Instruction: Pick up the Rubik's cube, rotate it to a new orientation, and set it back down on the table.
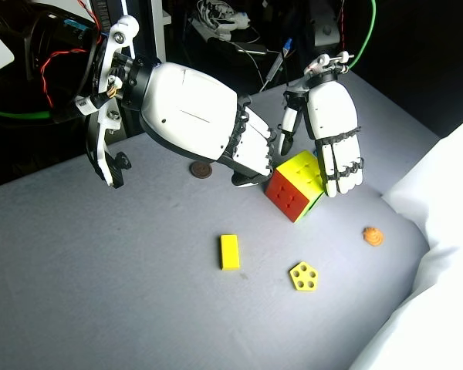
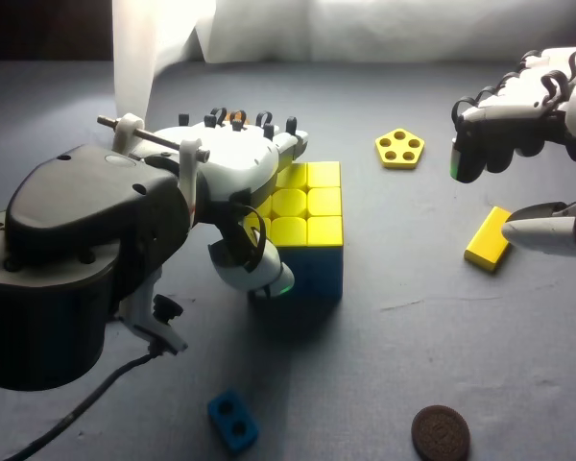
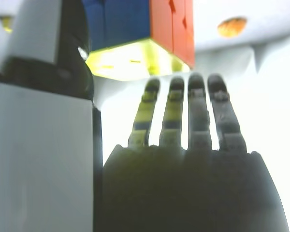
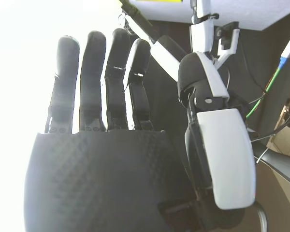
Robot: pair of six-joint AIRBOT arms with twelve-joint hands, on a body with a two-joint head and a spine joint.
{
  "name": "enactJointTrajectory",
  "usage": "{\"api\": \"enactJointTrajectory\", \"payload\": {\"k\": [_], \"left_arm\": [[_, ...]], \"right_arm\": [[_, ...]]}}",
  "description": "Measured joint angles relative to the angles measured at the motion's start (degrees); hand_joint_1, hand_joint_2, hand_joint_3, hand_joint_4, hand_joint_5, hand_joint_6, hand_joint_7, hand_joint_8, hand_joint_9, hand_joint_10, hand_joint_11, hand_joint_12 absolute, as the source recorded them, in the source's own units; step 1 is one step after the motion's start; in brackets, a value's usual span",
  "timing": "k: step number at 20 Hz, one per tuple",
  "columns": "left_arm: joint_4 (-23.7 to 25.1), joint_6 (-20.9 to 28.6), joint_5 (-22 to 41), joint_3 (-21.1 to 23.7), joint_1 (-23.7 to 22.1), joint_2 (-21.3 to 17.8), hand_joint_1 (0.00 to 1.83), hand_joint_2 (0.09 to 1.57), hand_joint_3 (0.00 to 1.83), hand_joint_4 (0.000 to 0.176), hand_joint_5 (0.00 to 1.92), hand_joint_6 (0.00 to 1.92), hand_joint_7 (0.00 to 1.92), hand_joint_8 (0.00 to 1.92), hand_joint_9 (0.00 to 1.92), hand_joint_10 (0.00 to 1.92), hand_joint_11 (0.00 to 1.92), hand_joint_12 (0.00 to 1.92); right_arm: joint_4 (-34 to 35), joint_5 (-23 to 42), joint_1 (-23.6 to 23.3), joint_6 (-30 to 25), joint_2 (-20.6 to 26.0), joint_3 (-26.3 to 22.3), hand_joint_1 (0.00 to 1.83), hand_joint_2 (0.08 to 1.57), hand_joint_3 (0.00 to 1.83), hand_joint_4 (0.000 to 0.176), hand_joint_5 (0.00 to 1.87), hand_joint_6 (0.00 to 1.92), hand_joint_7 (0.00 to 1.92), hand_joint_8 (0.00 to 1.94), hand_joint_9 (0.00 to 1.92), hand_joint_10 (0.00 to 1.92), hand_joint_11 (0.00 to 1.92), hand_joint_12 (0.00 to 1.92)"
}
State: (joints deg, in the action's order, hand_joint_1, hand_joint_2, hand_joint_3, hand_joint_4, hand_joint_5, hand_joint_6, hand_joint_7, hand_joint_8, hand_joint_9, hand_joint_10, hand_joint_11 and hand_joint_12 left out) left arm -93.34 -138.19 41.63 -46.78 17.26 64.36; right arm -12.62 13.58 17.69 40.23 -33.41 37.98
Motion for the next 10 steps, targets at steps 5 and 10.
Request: {"api": "enactJointTrajectory", "payload": {"k": [5,10], "left_arm": [[-0.90,-0.85,-0.13,-1.79,0.00,1.86,0.91,0.99,0.00,0.047,0.00,0.00,0.00,0.00,0.00,0.00,0.00,0.00],[-3.08,-2.73,0.09,-3.34,0.17,1.97,0.90,0.99,0.00,0.051,0.00,0.00,0.00,0.00,0.00,0.00,0.00,0.00]], "right_arm": [[0.00,0.11,0.07,0.02,0.00,-0.04,0.52,1.34,0.01,0.000,0.18,1.15,0.32,1.20,0.26,1.60,0.13,1.92],[-0.02,0.13,0.07,0.07,0.00,-0.04,0.51,1.34,0.00,0.000,0.18,1.16,0.32,1.18,0.26,1.61,0.15,1.92]]}}
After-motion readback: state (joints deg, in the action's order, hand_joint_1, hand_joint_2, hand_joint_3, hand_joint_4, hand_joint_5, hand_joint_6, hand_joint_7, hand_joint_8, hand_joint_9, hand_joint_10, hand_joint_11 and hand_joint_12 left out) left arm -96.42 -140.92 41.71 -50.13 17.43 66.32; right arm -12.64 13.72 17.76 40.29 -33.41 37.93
